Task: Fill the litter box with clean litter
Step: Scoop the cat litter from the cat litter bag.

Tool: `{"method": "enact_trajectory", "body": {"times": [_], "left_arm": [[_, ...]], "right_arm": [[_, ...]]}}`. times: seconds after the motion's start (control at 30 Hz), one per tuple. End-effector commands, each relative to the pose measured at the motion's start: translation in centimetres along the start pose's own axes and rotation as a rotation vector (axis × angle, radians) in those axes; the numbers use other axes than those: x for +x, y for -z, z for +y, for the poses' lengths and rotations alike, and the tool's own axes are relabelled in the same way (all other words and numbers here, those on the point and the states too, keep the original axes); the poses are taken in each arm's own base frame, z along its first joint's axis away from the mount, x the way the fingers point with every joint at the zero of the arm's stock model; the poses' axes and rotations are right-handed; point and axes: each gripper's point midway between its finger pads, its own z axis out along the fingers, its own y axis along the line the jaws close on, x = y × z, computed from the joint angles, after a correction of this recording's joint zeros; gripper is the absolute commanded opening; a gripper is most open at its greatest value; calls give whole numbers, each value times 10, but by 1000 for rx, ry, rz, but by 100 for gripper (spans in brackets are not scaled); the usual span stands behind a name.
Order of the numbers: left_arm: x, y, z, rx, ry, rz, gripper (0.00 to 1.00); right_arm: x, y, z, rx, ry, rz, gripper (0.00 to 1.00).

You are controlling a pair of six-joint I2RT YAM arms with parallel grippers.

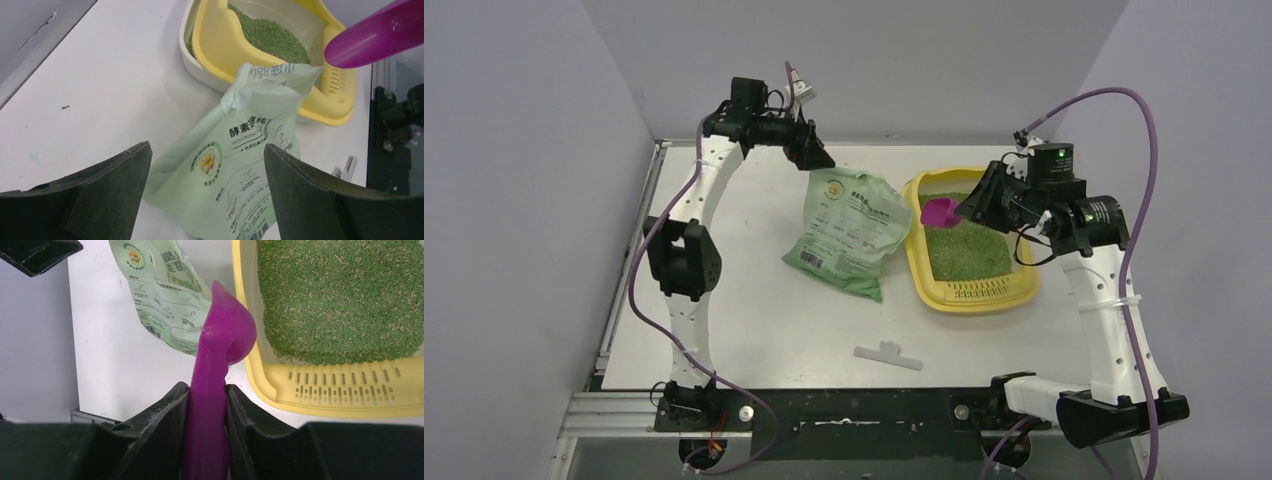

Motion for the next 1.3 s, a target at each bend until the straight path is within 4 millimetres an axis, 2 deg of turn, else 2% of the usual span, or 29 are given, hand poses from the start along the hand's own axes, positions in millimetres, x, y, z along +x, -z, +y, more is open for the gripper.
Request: {"method": "enact_trajectory", "body": {"times": [0.0,0.27,0.43,0.47,0.53,0.57,0.7,0.8,1.0,1.13,1.27], "left_arm": [[0,-7,-3,59,-112,61,81],[51,-23,-12,121,-137,252,84],[70,-32,-8,94,-173,333,85],[72,-32,-7,93,-177,344,84],[74,-32,-9,94,-182,359,77],[73,-31,-11,96,-186,362,74],[64,-29,-9,72,-219,348,77],[47,-27,-10,38,-250,310,85],[10,-22,-3,-58,-345,213,89],[-13,-21,0,-81,-394,148,97],[-19,-29,5,-49,-439,117,97]], "right_arm": [[-15,10,4,-3,20,-56,0],[-20,15,5,-5,29,-68,0],[-20,16,8,-19,31,-64,0],[-19,16,9,-21,31,-62,0],[-19,17,9,-24,28,-61,0],[-19,17,9,-25,27,-63,0],[-19,17,12,-35,22,-62,0],[-19,18,12,-38,18,-64,0],[-16,21,13,-53,-10,-87,0],[-7,25,12,-69,-12,-84,0],[7,26,12,-103,-16,-88,0]]}}
